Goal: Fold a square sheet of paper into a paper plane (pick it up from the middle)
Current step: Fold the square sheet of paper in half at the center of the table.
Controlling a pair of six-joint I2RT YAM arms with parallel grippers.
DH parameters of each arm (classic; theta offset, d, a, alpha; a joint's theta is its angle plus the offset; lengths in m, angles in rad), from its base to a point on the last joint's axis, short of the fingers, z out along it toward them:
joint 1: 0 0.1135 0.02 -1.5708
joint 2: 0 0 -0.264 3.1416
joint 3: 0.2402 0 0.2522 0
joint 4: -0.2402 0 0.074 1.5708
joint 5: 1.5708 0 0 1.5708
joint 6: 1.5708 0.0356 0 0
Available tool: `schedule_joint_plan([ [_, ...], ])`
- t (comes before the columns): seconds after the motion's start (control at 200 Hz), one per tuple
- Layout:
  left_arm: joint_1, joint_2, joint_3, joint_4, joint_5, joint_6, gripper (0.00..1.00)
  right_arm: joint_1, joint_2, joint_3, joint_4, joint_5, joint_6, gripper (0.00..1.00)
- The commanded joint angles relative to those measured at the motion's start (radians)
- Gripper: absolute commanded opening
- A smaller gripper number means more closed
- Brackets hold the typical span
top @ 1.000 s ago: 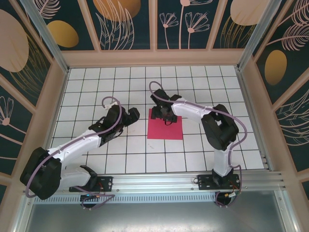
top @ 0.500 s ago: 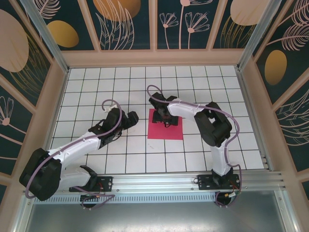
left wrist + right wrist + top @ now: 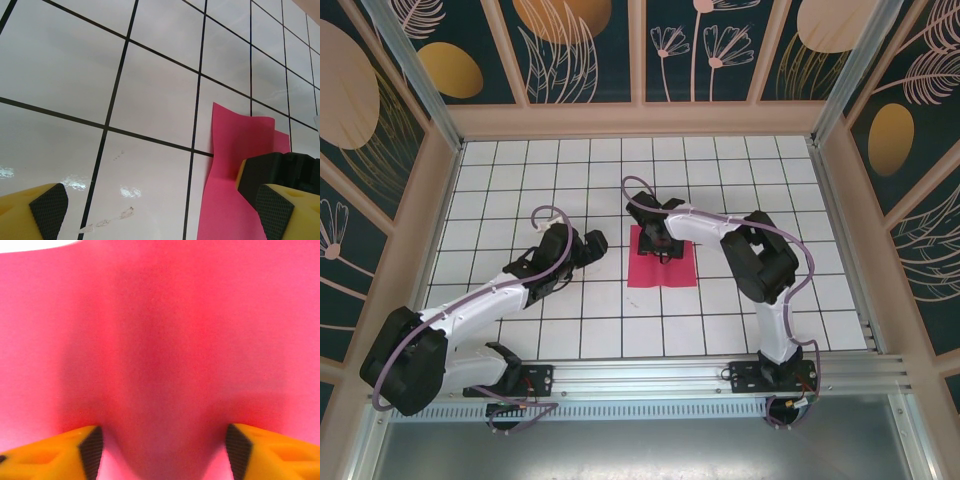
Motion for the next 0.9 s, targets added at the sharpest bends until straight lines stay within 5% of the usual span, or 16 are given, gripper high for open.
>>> schedule_joint_plan([
  [0.0,0.005,0.002,-0.002,0.02,0.009,0.007,0.98,0.005,-0.02,0.0,-0.043,-0.02,-0.021,0.59],
  [0.61,0.005,0.01,0.018,0.023,0.029,-0.013,0.99,-0.018,-0.276,-0.152,0.263,-0.388,-0.015,0.46],
  [0.896,0.005,0.017,0.037,0.05,0.087,-0.007,0.98,-0.172,-0.402,-0.415,0.584,-0.661,0.087,0.47],
])
